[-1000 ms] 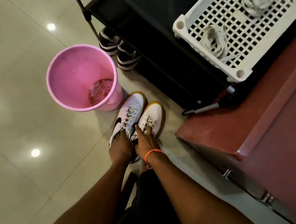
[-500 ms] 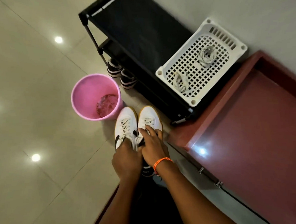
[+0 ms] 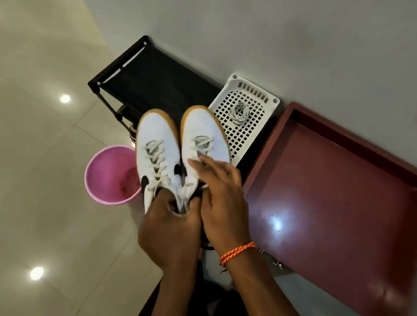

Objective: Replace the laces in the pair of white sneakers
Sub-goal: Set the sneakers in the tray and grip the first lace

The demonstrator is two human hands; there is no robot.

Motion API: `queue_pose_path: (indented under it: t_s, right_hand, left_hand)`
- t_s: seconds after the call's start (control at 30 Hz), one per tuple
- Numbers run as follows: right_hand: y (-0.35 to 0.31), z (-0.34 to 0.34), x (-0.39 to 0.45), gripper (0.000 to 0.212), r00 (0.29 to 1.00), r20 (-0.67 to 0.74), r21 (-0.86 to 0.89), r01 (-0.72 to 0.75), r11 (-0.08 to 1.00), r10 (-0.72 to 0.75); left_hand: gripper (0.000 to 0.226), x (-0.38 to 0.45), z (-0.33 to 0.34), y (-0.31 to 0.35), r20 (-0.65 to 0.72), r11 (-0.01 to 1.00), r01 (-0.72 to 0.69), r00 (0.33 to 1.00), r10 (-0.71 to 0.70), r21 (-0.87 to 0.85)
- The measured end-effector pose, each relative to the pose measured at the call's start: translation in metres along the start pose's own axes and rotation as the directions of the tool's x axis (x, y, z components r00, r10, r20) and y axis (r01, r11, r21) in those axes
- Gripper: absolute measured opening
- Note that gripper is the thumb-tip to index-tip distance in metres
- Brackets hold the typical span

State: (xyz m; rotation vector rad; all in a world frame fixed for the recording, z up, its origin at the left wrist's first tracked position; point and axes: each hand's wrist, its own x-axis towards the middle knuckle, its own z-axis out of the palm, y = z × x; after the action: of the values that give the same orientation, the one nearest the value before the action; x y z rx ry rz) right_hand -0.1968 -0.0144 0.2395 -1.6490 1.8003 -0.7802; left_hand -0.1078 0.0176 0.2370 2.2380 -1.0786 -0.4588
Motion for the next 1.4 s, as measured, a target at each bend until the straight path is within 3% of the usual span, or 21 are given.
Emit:
queue_pose_path:
  t_s: [0.07, 0.13, 0.27, 0.33, 0.5, 0.6, 0.7, 0.8, 0.9, 1.0, 1.13, 1.2, 1.3, 1.4]
  right_hand:
    - [0.005, -0.015, 0.006, 0.071, 0.986, -0.159, -0.001, -0.054, 0.999, 0.053]
    - [0.019, -0.033, 0.007, 0.074, 0.947, -0.28, 0.034, -0.154, 0.988, 0.157]
    - [0.059, -0.065, -0.005, 0.078, 0.825, -0.449, 0.114, -0.327, 0.938, 0.342]
    - [0.081, -0.084, -0.019, 0.077, 0.748, -0.539, 0.09, -0.407, 0.909, 0.388]
    - [0.126, -0.102, -0.055, 0.066, 0.609, -0.642, 0.01, -0.602, 0.799, 0.466]
    - [0.141, -0.097, -0.065, 0.063, 0.538, -0.665, 0.031, -0.674, 0.738, 0.519]
    - [0.147, -0.09, -0.075, 0.059, 0.509, -0.643, 0.059, -0.713, 0.699, 0.573]
    - [0.153, -0.092, -0.083, 0.056, 0.533, -0.6, 0.021, -0.735, 0.678, 0.596]
    - [0.162, -0.105, -0.084, 0.044, 0.55, -0.609, -0.054, -0.747, 0.663, 0.571]
    - [0.182, -0.13, -0.076, 0.034, 0.571, -0.68, -0.107, -0.698, 0.708, 0.46]
    - [0.22, -0.163, -0.068, 0.063, 0.744, -0.384, -0.178, -0.64, 0.747, 0.546]
    - [0.23, -0.171, -0.077, 0.076, 0.764, -0.269, -0.139, -0.634, 0.761, 0.587]
    - [0.232, -0.178, -0.09, 0.088, 0.759, -0.269, -0.115, -0.637, 0.763, 0.593]
    - [0.235, -0.181, -0.095, 0.084, 0.76, -0.277, -0.182, -0.642, 0.745, 0.588]
  left_hand:
    - [0.042, 0.012, 0.008, 0.019, 0.06, 0.983, -0.182, 0.981, 0.183, -0.018]
    - [0.042, 0.016, 0.022, 0.04, 0.169, 0.926, -0.375, 0.911, 0.377, -0.045]
    - [0.034, 0.006, 0.055, 0.075, 0.31, 0.735, -0.672, 0.683, 0.661, -0.088]
    - [0.033, -0.009, 0.077, 0.089, 0.353, 0.607, -0.782, 0.533, 0.769, -0.14]
    - [0.035, -0.037, 0.127, 0.112, 0.439, 0.332, -0.884, 0.169, 0.882, -0.327]
    - [0.034, -0.048, 0.151, 0.119, 0.49, 0.239, -0.898, 0.03, 0.871, -0.369]
    - [0.036, -0.053, 0.169, 0.116, 0.481, 0.171, -0.91, -0.036, 0.876, -0.378]
    - [0.024, -0.052, 0.183, 0.108, 0.468, 0.106, -0.91, -0.104, 0.877, -0.401]
    - [0.041, -0.047, 0.192, 0.107, 0.546, 0.153, -0.914, -0.086, 0.833, -0.377]
    - [0.038, -0.048, 0.194, 0.122, 0.572, 0.166, -0.908, -0.093, 0.815, -0.384]
    - [0.035, -0.074, 0.202, 0.148, 0.54, 0.118, -0.94, -0.08, 0.838, -0.321]
    - [0.032, -0.086, 0.211, 0.159, 0.517, 0.076, -0.952, -0.093, 0.851, -0.296]
    - [0.037, -0.099, 0.226, 0.178, 0.524, -0.006, -0.979, -0.115, 0.844, -0.206]
    - [0.033, -0.11, 0.233, 0.184, 0.471, -0.011, -0.993, -0.067, 0.88, -0.121]
